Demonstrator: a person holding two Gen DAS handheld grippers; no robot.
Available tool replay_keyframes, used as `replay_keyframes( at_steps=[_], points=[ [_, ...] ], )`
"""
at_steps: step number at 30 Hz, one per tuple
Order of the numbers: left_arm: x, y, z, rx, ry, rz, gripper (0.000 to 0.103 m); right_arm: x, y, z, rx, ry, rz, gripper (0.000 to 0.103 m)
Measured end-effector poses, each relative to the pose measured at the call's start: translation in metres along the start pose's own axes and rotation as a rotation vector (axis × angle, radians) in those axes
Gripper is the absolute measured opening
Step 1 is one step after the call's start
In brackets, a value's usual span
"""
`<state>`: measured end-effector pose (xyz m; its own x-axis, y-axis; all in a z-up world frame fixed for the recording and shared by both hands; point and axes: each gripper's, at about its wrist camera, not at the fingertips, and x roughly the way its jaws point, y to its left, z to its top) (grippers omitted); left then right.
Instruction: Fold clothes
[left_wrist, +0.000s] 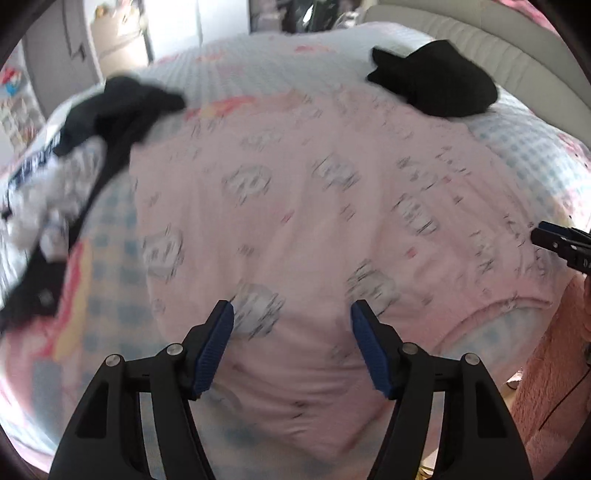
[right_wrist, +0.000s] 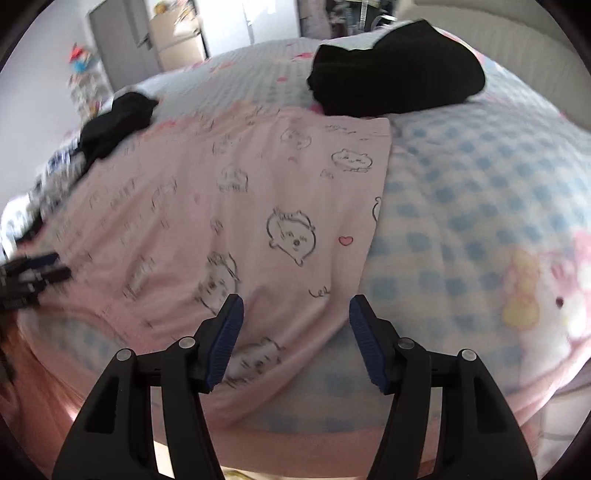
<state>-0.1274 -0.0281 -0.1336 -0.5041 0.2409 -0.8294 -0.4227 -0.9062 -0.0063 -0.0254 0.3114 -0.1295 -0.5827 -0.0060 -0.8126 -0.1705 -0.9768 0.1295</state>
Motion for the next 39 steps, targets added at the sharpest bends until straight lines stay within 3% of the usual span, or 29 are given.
replay_keyframes(
  at_steps=[4, 8, 12, 15, 19, 21, 24, 26, 28, 31, 32, 35, 37, 39],
  points=[
    [-0.003, -0.042, 0.018, 0.059, -0.043, -0.046, 0.068, 0.002, 0.026, 0.010, -0.024, -0.013, 0.073, 0.061],
    [0.024, -0.069, 0.025, 0.105, 0.021, -0.011, 0.068, 0.024, 0.057, 0.004, -0.122, 0.028, 0.029, 0.061],
    [0.036, -0.056, 0.004, 0.099, 0.091, 0.049, 0.068, 0.030, 0.054, -0.008, -0.129, 0.036, 0.015, 0.061],
    [0.018, -0.040, -0.010, 0.065, 0.080, 0.032, 0.067, 0.017, 0.034, -0.013, -0.076, 0.029, 0.040, 0.061],
    [0.000, -0.038, -0.002, -0.017, 0.015, -0.015, 0.066, -0.005, 0.036, -0.010, -0.028, -0.009, 0.162, 0.062],
    [0.005, -0.049, 0.007, -0.016, 0.016, 0.003, 0.066, -0.006, 0.056, -0.006, -0.059, -0.025, 0.136, 0.062],
    [0.023, -0.059, 0.010, -0.034, 0.085, 0.049, 0.066, 0.021, 0.076, -0.003, -0.058, 0.041, -0.012, 0.062],
    [0.030, -0.056, -0.002, -0.069, 0.123, 0.045, 0.066, 0.032, 0.074, -0.009, -0.031, 0.069, -0.017, 0.062],
    [0.022, -0.055, -0.013, -0.084, 0.098, 0.021, 0.065, 0.029, 0.073, -0.018, -0.037, 0.052, -0.011, 0.062],
    [-0.007, -0.042, -0.019, -0.191, -0.017, -0.105, 0.065, 0.014, 0.066, -0.021, 0.001, 0.032, 0.023, 0.062],
    [-0.015, -0.036, -0.018, -0.229, -0.050, -0.115, 0.065, 0.009, 0.065, -0.017, 0.025, 0.019, 0.045, 0.062],
    [-0.014, -0.015, -0.013, -0.315, -0.057, -0.009, 0.065, 0.000, 0.067, 0.002, 0.053, -0.042, 0.033, 0.062],
    [-0.005, -0.003, -0.014, -0.348, -0.021, 0.054, 0.065, 0.015, 0.069, 0.010, 0.036, -0.018, -0.054, 0.062],
    [-0.001, -0.001, -0.024, -0.335, 0.000, 0.058, 0.063, 0.030, 0.068, 0.011, 0.033, 0.018, -0.098, 0.062]
  ],
)
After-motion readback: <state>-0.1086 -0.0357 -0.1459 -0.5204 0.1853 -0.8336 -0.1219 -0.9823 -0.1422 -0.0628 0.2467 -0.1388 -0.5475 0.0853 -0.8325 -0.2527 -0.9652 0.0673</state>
